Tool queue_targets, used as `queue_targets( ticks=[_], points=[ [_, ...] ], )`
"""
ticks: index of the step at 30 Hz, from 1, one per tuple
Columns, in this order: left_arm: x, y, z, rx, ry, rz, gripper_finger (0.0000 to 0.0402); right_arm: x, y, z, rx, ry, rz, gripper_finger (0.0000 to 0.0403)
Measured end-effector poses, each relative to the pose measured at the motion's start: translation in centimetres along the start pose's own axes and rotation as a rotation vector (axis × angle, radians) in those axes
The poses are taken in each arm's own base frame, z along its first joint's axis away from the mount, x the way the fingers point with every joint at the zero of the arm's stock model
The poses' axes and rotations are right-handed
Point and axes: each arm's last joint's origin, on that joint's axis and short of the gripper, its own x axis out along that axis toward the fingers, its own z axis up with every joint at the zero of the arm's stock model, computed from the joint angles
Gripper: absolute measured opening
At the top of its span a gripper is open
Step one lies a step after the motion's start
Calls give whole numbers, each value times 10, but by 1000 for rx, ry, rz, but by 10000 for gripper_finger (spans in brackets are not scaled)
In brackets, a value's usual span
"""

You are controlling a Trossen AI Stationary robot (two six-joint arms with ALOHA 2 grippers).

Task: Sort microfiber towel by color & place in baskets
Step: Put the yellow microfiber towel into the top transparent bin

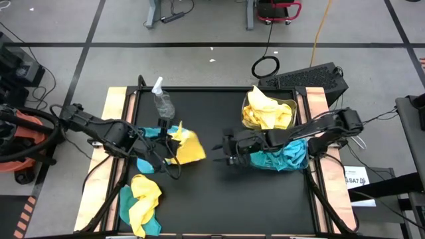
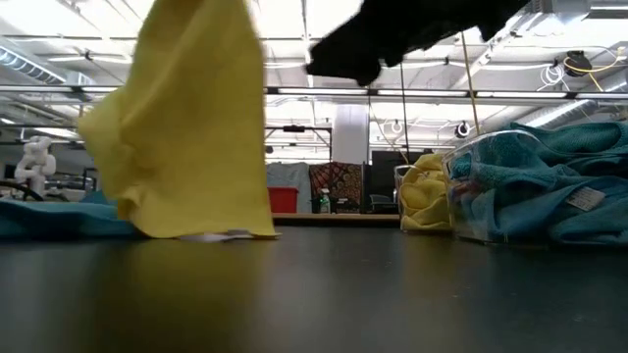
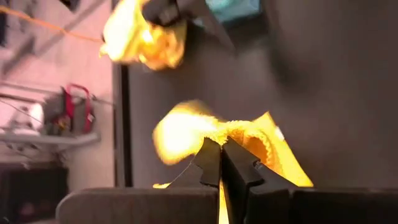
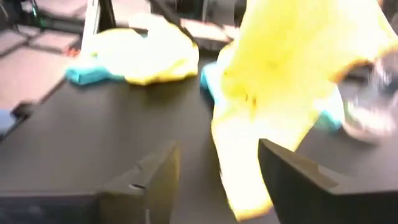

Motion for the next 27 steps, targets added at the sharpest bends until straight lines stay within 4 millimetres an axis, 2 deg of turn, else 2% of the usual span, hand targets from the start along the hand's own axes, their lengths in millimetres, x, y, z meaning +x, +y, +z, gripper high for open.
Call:
queue_targets(
  ticks=[6, 10, 15, 19, 27],
  points=[
    [3, 7, 8, 27, -66, 40, 0, 28, -5, -5, -25, -146, -58, 280],
    [2, 9, 14, 51, -121, 51, 0, 39, -10, -9, -42, -211, -92, 308],
    [2, 12, 22, 75, -208, 45, 0, 53, -12, -13, -46, -300, -87, 311],
    [2, 17, 29, 90, -267, 70, 0, 66, -17, -14, -41, -301, -97, 305],
    [6, 28, 30, 125, -277, 119, 0, 99, -10, -13, -14, -313, 141, 301]
  ],
)
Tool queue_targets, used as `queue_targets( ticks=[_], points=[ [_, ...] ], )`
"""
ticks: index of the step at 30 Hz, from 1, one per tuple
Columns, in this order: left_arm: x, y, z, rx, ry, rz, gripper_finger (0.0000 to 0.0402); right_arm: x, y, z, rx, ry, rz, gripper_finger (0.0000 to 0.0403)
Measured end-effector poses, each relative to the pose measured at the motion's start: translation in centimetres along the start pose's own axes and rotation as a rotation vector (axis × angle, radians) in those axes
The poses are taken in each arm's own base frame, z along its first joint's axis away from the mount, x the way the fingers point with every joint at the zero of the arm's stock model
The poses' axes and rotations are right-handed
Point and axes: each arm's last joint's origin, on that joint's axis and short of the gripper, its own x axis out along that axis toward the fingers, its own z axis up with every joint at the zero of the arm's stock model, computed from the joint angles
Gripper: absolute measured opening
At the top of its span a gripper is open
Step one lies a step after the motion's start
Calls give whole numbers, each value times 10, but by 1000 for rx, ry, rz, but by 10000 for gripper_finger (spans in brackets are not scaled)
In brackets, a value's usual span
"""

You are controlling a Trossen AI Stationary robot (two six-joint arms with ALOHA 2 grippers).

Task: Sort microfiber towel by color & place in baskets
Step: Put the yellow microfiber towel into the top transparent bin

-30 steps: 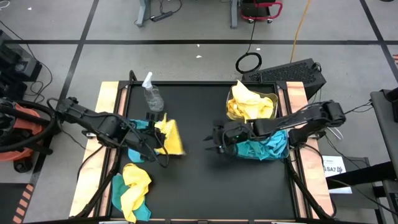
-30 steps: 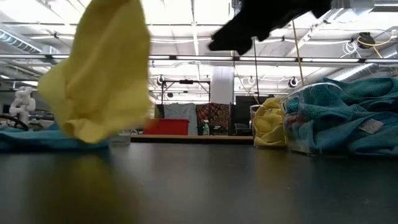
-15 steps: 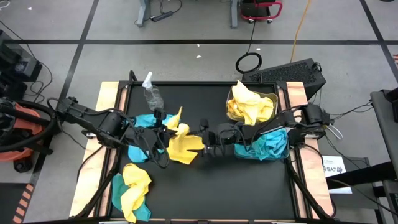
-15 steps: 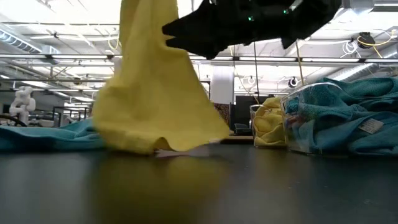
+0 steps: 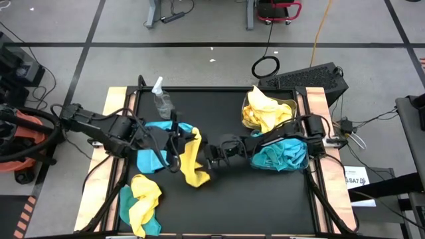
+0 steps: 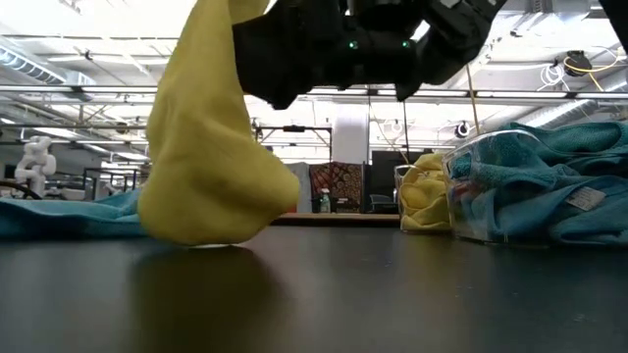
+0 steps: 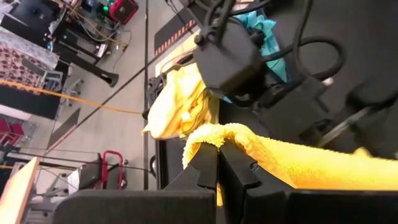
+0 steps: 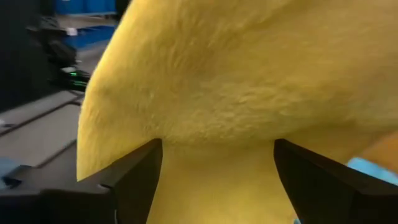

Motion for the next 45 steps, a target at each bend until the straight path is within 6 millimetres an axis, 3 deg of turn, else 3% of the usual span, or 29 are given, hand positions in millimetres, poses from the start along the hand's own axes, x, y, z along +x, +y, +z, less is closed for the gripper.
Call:
queue_targets(
  ticks=[10, 19, 29, 34, 39, 45],
  points=[
    [1, -2, -10, 46, 83, -41, 0, 5, 6, -10, 58, 85, 132, 298],
    [0, -7, -18, 38, 148, -114, 0, 3, 9, -4, 100, 50, 273, 284],
    [8, -10, -3, -16, 7, -164, 0, 4, -1, 1, 119, -4, 43, 273],
    [15, -13, 3, -24, -31, -173, 0, 6, -3, 7, 87, -25, 0, 192],
    [20, -18, 8, -23, -58, -199, 0, 7, -5, 11, 48, -34, -34, 34],
    [14, -27, 13, -7, -98, -241, 0, 6, -13, 1, 11, 73, -137, 4]
  ],
)
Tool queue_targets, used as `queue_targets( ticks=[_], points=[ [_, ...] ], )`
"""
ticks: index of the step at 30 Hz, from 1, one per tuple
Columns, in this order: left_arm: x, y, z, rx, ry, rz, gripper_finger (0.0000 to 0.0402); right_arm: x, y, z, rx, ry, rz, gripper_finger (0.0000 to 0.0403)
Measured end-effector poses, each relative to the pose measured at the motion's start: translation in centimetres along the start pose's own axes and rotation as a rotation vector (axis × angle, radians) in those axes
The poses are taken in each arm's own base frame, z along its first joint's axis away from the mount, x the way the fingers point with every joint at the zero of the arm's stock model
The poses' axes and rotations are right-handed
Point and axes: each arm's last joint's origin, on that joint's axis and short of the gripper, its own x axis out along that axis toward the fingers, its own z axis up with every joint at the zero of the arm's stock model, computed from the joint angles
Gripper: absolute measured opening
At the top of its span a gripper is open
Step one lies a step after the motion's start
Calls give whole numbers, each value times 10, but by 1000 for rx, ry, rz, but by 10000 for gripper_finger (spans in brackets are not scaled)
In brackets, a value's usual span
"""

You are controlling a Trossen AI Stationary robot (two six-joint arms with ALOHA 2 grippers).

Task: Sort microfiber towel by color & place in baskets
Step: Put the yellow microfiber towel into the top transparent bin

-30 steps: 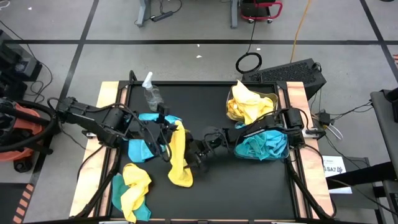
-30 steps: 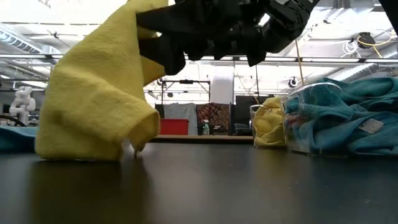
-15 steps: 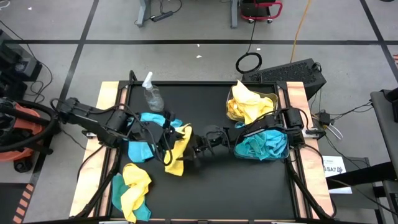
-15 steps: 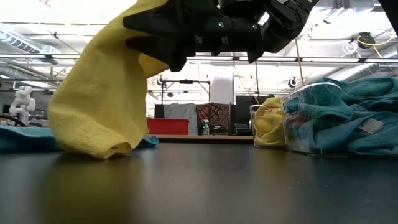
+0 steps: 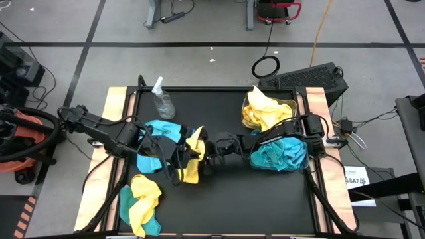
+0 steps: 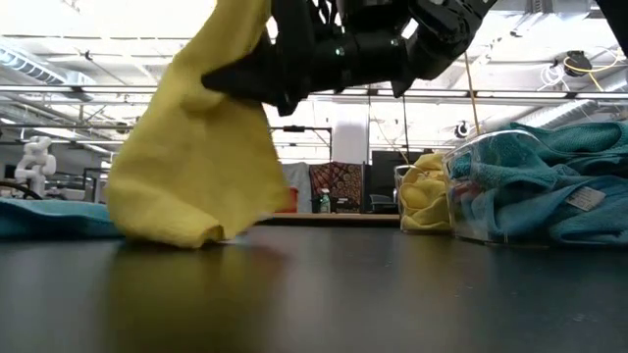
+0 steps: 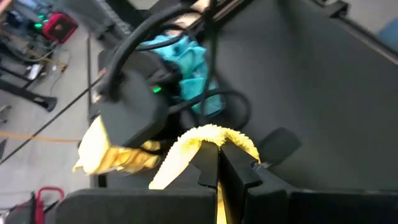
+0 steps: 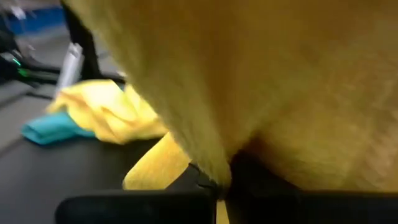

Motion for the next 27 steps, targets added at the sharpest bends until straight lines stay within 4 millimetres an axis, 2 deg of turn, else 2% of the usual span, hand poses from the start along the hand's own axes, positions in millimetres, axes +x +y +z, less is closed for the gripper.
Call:
queue_targets(
  ticks=[4, 10, 16, 21, 24, 27],
  points=[
    [-4, -13, 5, 28, -17, -41, 6, -6, -6, 4, -44, 60, -65, 2],
    [-7, -27, 1, 4, 50, -96, 10, -34, -12, 34, -207, 201, -228, 1],
    [5, -34, -19, -53, 178, -120, 12, -80, -16, 82, -338, 251, -392, 1],
    [19, -34, -35, -80, 244, -81, 15, -122, -18, 114, -421, 282, -486, 0],
    [25, -36, -44, -96, 277, -94, 37, -150, -28, 126, -423, 333, -590, 0],
    [30, -36, -45, -119, 257, -96, 77, -177, -43, 132, -404, 415, -722, 0]
  ],
)
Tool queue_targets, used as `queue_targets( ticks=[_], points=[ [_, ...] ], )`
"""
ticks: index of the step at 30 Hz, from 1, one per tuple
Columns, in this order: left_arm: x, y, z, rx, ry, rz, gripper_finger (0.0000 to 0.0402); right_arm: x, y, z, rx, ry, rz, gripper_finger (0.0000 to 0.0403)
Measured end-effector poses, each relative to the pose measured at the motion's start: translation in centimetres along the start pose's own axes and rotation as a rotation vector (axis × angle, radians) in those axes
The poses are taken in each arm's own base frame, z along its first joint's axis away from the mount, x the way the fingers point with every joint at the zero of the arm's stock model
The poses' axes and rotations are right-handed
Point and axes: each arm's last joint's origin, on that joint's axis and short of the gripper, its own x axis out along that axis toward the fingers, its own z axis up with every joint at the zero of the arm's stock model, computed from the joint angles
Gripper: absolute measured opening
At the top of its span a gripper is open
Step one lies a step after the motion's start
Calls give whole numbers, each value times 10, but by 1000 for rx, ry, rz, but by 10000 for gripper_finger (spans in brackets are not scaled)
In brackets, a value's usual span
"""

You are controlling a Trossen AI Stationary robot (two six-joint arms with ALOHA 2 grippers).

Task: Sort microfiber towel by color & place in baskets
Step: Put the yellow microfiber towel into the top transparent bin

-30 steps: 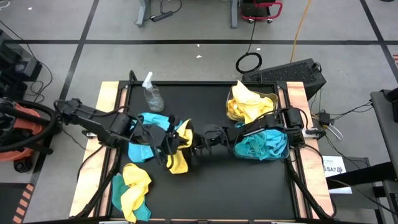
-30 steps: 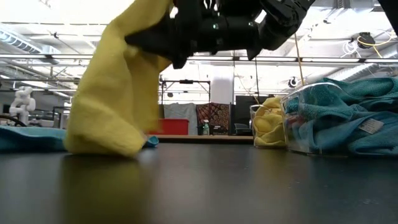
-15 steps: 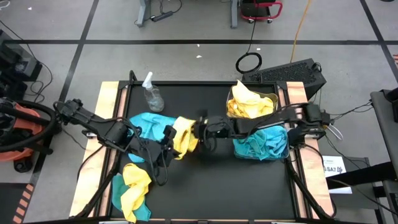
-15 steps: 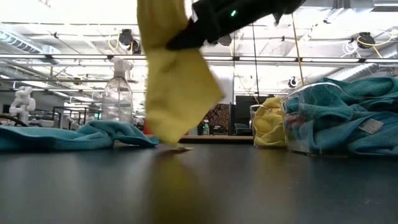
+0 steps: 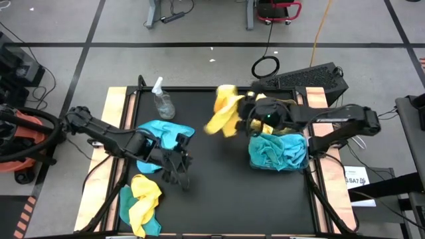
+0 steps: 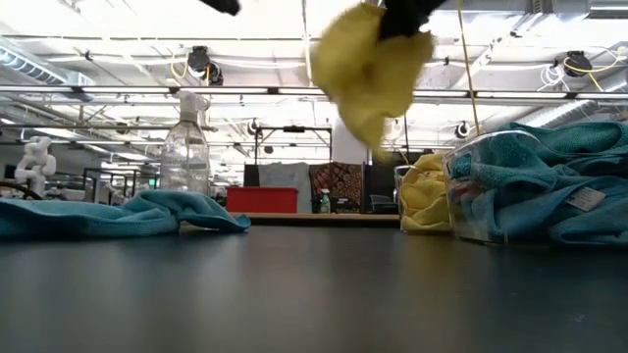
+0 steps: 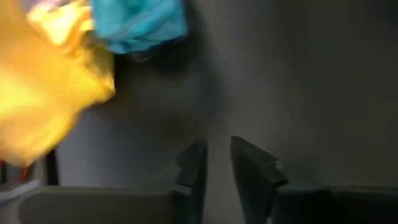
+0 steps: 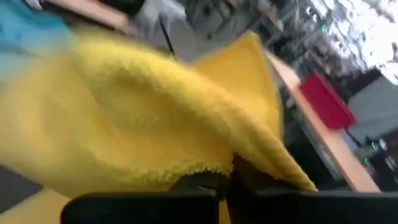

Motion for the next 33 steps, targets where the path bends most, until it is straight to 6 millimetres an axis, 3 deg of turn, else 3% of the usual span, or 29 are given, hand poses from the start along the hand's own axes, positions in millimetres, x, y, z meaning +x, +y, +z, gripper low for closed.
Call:
queue_targets(
  ticks=[5, 9, 16, 23, 29, 33],
  points=[
    [2, 1, 2, -17, -35, 29, 151, -8, -28, -25, 32, 151, -12, 0],
    [1, 2, 4, -23, -56, 36, 183, -12, -47, -38, 39, 228, -49, 0],
    [2, 2, 5, -50, -59, 37, 187, -7, -68, -66, 27, 413, -80, 0],
    [2, 1, 4, -73, -51, 34, 187, 4, -74, -94, 2, 640, -85, 0],
    [2, 1, 4, -73, -51, 34, 187, 8, -75, -113, -16, 808, -95, 0],
    [2, 1, 4, -73, -50, 35, 187, 16, -66, -130, -28, 883, -70, 0]
  ],
)
